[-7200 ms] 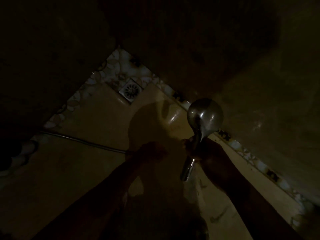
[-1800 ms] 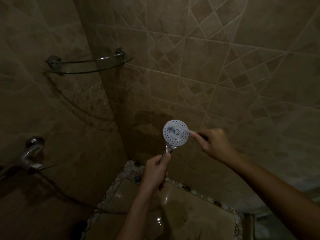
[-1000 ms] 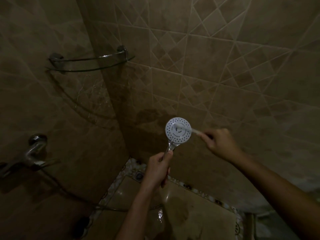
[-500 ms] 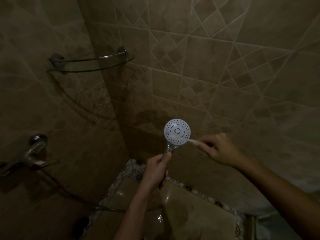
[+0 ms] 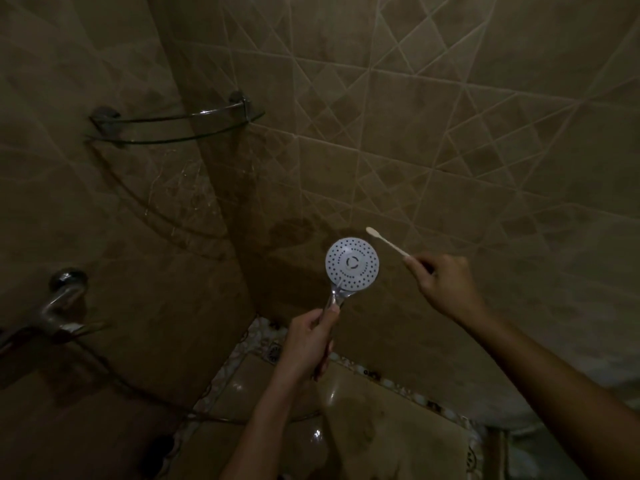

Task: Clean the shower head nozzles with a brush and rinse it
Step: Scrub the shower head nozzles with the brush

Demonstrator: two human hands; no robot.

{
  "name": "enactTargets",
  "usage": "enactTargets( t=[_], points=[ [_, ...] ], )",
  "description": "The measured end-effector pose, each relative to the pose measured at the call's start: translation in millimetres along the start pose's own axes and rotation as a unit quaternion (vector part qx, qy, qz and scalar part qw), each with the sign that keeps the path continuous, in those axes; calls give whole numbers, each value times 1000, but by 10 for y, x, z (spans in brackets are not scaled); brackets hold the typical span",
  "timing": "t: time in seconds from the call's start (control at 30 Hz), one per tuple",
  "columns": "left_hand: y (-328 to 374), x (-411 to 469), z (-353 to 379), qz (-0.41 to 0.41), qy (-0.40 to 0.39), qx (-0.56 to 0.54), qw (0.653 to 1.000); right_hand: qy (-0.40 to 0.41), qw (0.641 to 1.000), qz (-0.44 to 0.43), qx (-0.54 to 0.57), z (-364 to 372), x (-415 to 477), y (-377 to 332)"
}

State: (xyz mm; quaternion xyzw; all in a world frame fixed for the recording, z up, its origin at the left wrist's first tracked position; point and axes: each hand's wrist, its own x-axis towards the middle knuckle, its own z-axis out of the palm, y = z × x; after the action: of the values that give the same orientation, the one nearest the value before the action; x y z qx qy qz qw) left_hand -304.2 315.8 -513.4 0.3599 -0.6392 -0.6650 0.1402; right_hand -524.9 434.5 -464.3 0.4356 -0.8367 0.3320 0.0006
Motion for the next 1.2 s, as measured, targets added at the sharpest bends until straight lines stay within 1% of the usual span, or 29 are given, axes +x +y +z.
enactTargets(
  t=[0.03,0.1,0.13,0.17,0.2,0.27,0.3,0.33,0.37,0.43,0.47,0.5,0.53,0.6,0.63,0.67,0.7,0.73,0.77,0.8,0.83,0.93,0.97,1.0,1.07,1.1,1.13,1.17,1.2],
  points=[
    [-12,-5,2,-2,-1,1,1000,-3,1000,-28,8,-16,-14,-19],
    [-27,-8,7,-4,-3,2,1000,-96,985,-136,35,-36,-123,-109],
    [-29,-12,9,-5,-4,1,1000,-153,973,-169,32,-28,-197,-142],
    [-30,-13,11,-6,-5,-3,1000,-172,970,-173,16,-18,-218,-128],
    [-23,-20,15,-8,-6,-4,1000,-144,979,-141,-5,-12,-174,-88],
    [-12,-29,17,-12,-7,0,1000,-28,999,-18,-29,-31,-37,9],
    [-9,-32,14,-15,-7,2,1000,10,999,19,-28,-48,-10,41],
    [-5,-32,11,-18,-5,5,1000,14,1000,4,-14,-59,-24,58],
    [1,-27,14,-22,-3,7,1000,-16,999,-44,8,-85,-67,22],
    [13,-7,16,-27,0,10,1000,-119,981,-151,39,-98,-214,-83],
    [22,1,20,-28,1,13,1000,-155,973,-167,35,-79,-261,-82],
    [26,9,25,-28,1,14,1000,-156,976,-154,18,-59,-242,-41],
    [28,15,30,-27,0,13,1000,-120,986,-114,-2,-32,-176,30],
    [19,22,38,-20,-3,8,1000,-6,998,-35,-58,-26,-39,156],
    [12,19,40,-17,-5,6,1000,32,997,-24,-67,-21,-23,190],
    [5,15,42,-16,-7,6,1000,41,997,-49,-53,-27,-44,178],
    [1,16,47,-15,-9,7,1000,14,995,-93,-21,-38,-96,134],
    [-5,21,53,-16,-10,7,1000,-40,989,-141,4,-33,-166,82],
    [-19,25,56,-19,-11,4,1000,-102,979,-177,15,-21,-246,31],
    [-21,26,60,-23,-14,-1,1000,-133,972,-196,4,0,-278,33],
    [-22,29,62,-25,-17,-6,1000,-121,974,-190,-18,8,-247,71],
    [-13,41,70,-32,-22,-5,999,28,996,-65,-56,-34,-52,190],
    [-14,41,72,-33,-20,-3,999,33,997,-59,-48,-50,-43,173],
    [-13,39,75,-35,-18,-2,999,3,996,-87,-28,-66,-67,123],
    [-12,47,86,-34,-22,1,999,-111,980,-163,0,-41,-197,12],
    [-19,50,82,-33,-23,2,999,-149,972,-180,-8,-7,-255,4],
    [-19,52,78,-31,-23,2,999,-145,974,-174,-27,26,-253,40],
    [-17,51,75,-30,-23,0,999,-106,985,-133,-38,35,-202,96],
    [-17,49,72,-32,-22,-1,999,-38,995,-84,-45,24,-138,163]
  ],
)
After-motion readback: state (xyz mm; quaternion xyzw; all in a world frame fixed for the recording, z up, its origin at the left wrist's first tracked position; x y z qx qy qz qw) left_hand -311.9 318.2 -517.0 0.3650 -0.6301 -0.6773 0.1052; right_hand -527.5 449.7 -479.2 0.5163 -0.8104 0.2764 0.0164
